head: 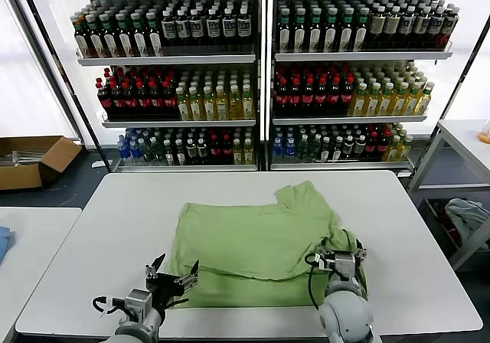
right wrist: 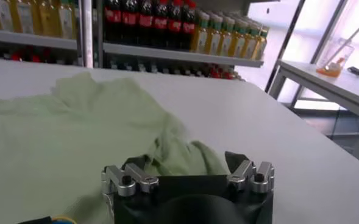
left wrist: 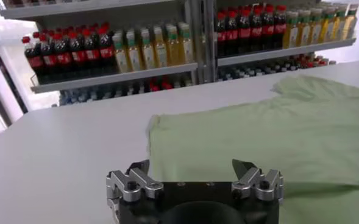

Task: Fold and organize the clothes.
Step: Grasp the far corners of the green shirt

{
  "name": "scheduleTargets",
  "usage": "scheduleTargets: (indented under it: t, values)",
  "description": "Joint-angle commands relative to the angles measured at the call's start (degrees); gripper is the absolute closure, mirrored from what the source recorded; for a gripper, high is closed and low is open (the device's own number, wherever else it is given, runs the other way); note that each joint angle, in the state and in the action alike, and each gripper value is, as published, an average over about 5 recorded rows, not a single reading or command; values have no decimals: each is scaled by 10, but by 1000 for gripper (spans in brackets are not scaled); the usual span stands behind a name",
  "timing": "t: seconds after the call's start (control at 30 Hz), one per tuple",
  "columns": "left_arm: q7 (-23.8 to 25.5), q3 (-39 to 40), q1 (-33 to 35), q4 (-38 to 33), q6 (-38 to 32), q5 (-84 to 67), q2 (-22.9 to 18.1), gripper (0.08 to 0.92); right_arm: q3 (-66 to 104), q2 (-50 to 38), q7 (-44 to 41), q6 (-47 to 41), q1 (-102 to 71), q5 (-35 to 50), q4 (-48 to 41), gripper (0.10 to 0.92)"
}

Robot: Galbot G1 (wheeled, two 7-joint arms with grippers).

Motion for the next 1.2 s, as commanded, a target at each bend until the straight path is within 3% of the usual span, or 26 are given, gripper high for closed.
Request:
scheduleTargets:
  t: [0.03,0.33,0.63,0.97,1.2]
  values:
    - [4,1,-67,26,9,-38,27,177,-15,3,7,1,97,18,-41,203]
    - [12,15,-162,83,9,-88,67,177,-12,13,25,1,219,83,-147,203]
    - [21,65,-294,219,9,-153,112,177,-27,24,6,2,321,80,-291,203]
    - [20,113,-422,396,8,-157,87,177,-16,59,-36,4,373,59,-424,203]
    - [18,121,-461,484,4,-133,64,177,-1,77,-58,11,386,48,-496,203]
